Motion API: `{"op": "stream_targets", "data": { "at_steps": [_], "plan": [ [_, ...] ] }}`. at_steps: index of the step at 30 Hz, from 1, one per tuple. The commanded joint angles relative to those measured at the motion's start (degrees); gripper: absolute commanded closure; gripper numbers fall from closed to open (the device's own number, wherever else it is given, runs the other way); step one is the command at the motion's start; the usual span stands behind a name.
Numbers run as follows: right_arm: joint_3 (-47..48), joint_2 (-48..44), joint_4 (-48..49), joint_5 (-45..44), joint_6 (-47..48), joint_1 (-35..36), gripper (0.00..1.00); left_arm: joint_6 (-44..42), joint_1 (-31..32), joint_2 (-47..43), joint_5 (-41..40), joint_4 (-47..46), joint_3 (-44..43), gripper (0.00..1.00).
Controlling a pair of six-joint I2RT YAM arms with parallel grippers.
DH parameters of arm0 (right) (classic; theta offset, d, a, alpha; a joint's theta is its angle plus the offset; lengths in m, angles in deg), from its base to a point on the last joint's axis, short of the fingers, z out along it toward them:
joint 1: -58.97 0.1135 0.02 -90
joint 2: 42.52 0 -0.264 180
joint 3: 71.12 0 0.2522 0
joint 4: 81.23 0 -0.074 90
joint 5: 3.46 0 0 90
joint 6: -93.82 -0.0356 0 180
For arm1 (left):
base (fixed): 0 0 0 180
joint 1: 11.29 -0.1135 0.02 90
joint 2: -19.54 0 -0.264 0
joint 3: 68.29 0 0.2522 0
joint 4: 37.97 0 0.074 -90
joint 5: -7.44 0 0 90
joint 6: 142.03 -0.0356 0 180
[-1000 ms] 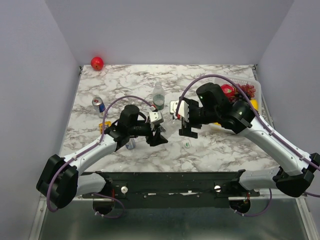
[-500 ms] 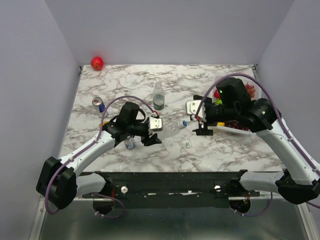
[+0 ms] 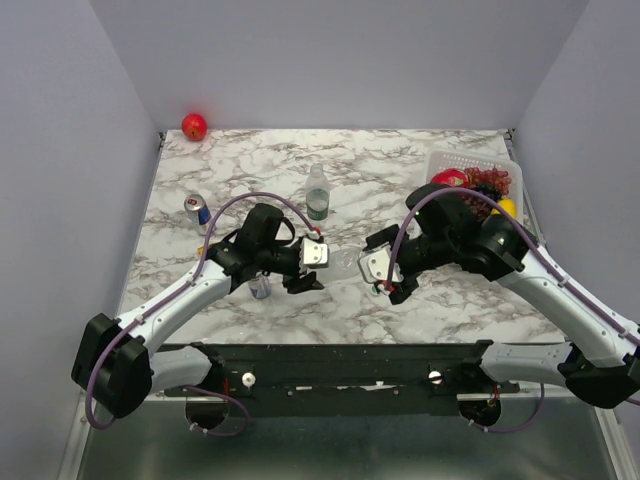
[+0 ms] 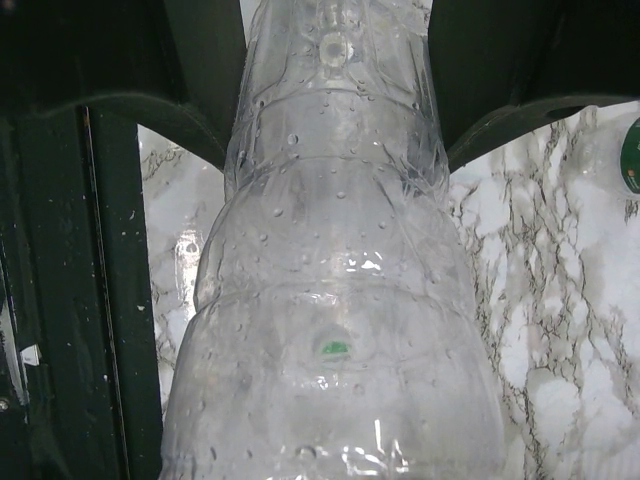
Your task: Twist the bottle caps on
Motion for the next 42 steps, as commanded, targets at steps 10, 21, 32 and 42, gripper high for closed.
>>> {"op": "stream_targets", "data": {
  "at_steps": [10,21,32,42],
  "plan": [
    [-1.4,0.4,4.7,-1.8,-0.6,0.7,0.38,-0.4,1.3,-0.8,-1.0,0.5,-1.9,1.0],
    [-0.9,1.3,3.7,-4.5,-5.8,0.6,0.5,1.3,1.2,-0.4,-1.8,-1.7,-1.9,1.0],
    [13.1,15.7,-3.9,7.5,-33.0,-6.1,0.84,8.7,2.7,-4.9,-17.1,-19.3,3.2,1.0],
    [15.2,25.2,4.6,30.2,-75.3,-19.6,0.94,13.9,5.9,-4.3,-31.7,-22.6,2.6,1.0]
  ]
}}
